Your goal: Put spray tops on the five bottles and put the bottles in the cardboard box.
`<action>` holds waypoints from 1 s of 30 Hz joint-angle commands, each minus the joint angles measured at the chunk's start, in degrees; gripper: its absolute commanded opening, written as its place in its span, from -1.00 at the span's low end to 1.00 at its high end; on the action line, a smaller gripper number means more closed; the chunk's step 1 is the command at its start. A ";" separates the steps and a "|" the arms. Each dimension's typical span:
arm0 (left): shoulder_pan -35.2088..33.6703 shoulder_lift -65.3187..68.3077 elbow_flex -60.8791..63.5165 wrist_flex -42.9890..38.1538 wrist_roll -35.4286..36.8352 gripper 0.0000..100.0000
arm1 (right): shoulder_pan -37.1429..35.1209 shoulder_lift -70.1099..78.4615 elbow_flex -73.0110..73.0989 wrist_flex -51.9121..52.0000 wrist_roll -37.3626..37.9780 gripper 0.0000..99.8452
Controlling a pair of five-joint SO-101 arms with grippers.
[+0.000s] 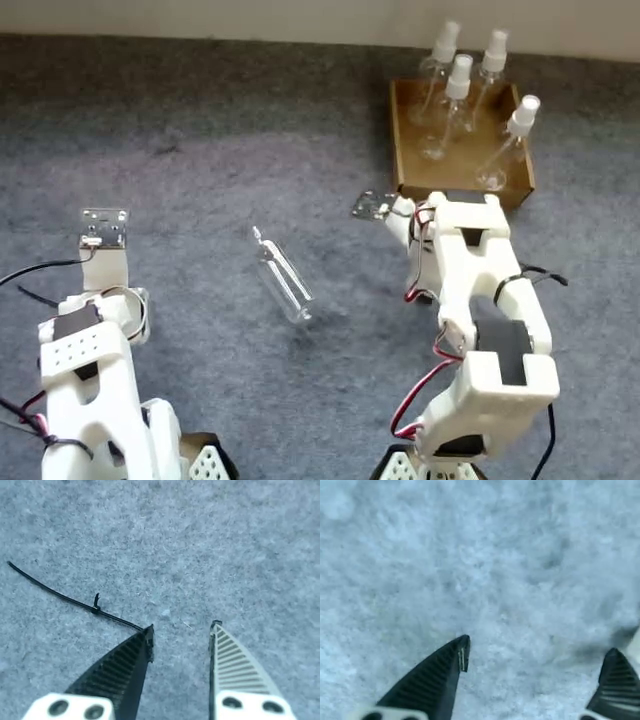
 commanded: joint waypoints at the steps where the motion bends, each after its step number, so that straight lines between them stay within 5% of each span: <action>1: 0.92 -1.36 -0.40 -0.97 0.44 -0.64 | 0.57 -5.41 -0.92 0.75 -0.79 -0.26; 15: 0.92 -1.36 -0.31 -0.97 0.53 -0.64 | 1.27 -1.71 -2.95 -10.33 -4.40 -0.26; 30: 1.10 -1.36 2.95 -4.75 0.53 -0.64 | -0.04 12.70 -15.16 -10.33 -7.65 -0.30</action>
